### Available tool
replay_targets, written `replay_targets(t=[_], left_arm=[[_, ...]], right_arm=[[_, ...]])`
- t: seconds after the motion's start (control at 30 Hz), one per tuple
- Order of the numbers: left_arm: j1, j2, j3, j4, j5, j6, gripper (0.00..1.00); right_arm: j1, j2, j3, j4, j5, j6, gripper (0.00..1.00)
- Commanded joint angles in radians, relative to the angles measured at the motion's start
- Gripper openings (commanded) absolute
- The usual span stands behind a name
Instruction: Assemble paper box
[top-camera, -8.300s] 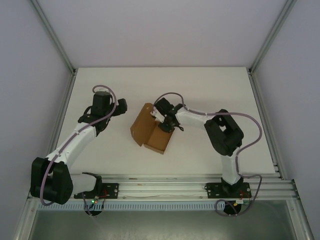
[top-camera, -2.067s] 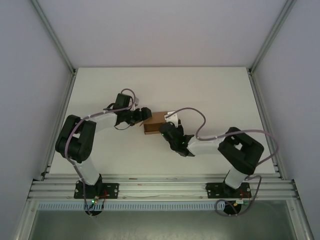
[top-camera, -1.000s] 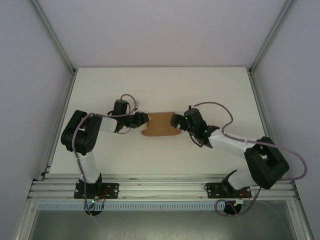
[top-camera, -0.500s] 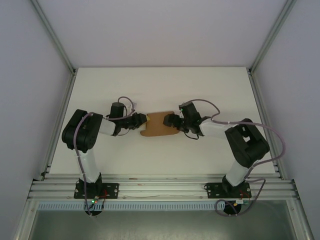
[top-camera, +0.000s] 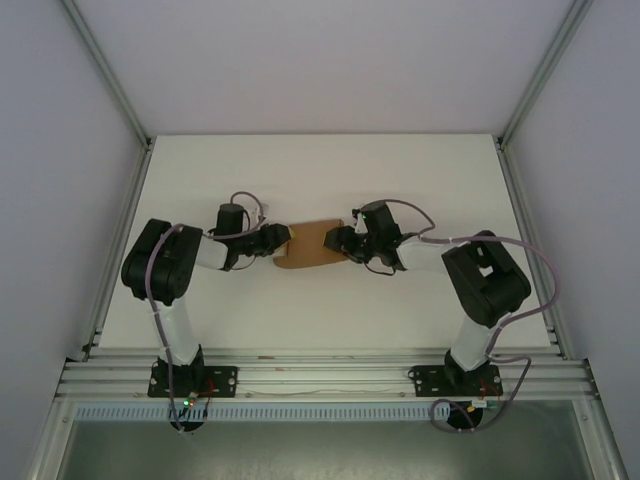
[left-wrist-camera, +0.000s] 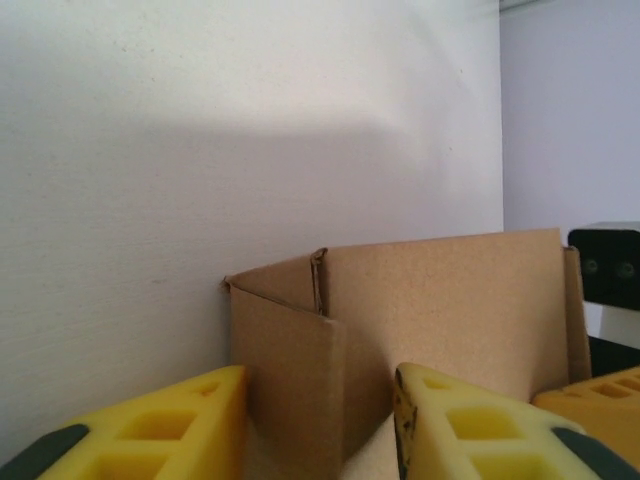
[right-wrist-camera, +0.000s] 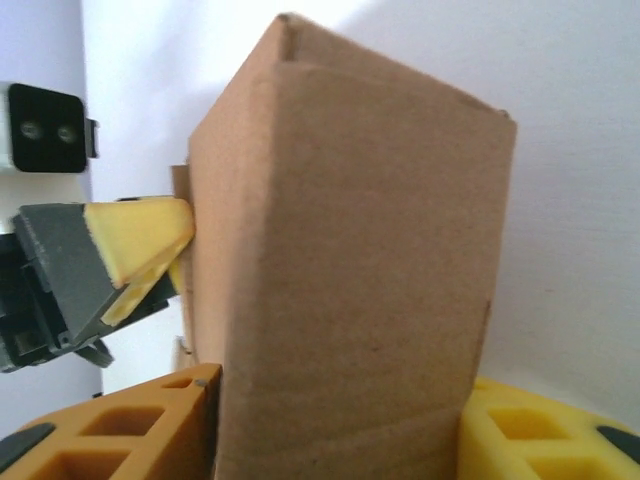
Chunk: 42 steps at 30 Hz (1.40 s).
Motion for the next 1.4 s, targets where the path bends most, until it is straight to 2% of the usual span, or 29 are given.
replay_targets(t=[0.0, 0.1, 0.17, 0.37, 0.47, 0.57, 0.63, 0.73, 0.8, 0.97, 1.07, 1.17, 1.37], left_arm=[[-0.017, -0.061, 0.035, -0.059, 0.008, 0.049, 0.48], [-0.017, -0.12, 0.051, -0.098, -0.007, 0.084, 0.7], [-0.017, -0.174, 0.065, -0.153, -0.039, 0.133, 0.98], [-0.032, -0.367, 0.129, -0.378, -0.232, 0.39, 1.0], [-0.066, -0.448, 0.149, -0.457, -0.24, 0.554, 1.0], [-0.173, -0.522, 0.171, -0.604, -0.261, 0.847, 1.0], [-0.28, -0.561, 0.181, -0.716, -0.346, 1.065, 1.0], [-0.391, -0.588, 0.227, -0.876, -0.457, 1.274, 1.0], [-0.414, -0.602, 0.239, -0.878, -0.476, 1.332, 1.0], [-0.439, -0.575, 0.25, -0.862, -0.436, 1.461, 1.0], [-0.462, -0.525, 0.259, -0.877, -0.511, 1.526, 1.0], [-0.478, -0.491, 0.24, -0.828, -0.652, 1.544, 1.0], [-0.495, -0.488, 0.213, -0.803, -0.598, 1.577, 1.0]], right_arm=[[0.008, -0.073, -0.01, 0.06, -0.025, 0.015, 0.49], [0.008, -0.122, -0.018, 0.013, 0.009, 0.002, 0.49], [0.007, -0.155, -0.021, -0.034, 0.04, -0.007, 0.49], [0.0, -0.258, -0.03, -0.166, 0.121, 0.034, 0.42], [-0.003, -0.305, -0.023, -0.231, 0.147, 0.048, 0.41], [-0.017, -0.345, 0.005, -0.354, 0.211, 0.134, 0.42], [-0.056, -0.358, 0.044, -0.466, 0.2, 0.202, 0.43], [-0.131, -0.357, 0.103, -0.643, 0.152, 0.32, 0.42], [-0.176, -0.342, 0.127, -0.712, 0.068, 0.372, 0.39], [-0.212, -0.291, 0.142, -0.724, -0.147, 0.462, 0.38], [-0.213, -0.255, 0.155, -0.718, -0.246, 0.515, 0.36], [-0.213, -0.236, 0.172, -0.74, -0.251, 0.523, 0.36], [-0.213, -0.208, 0.18, -0.678, -0.28, 0.602, 0.38]])
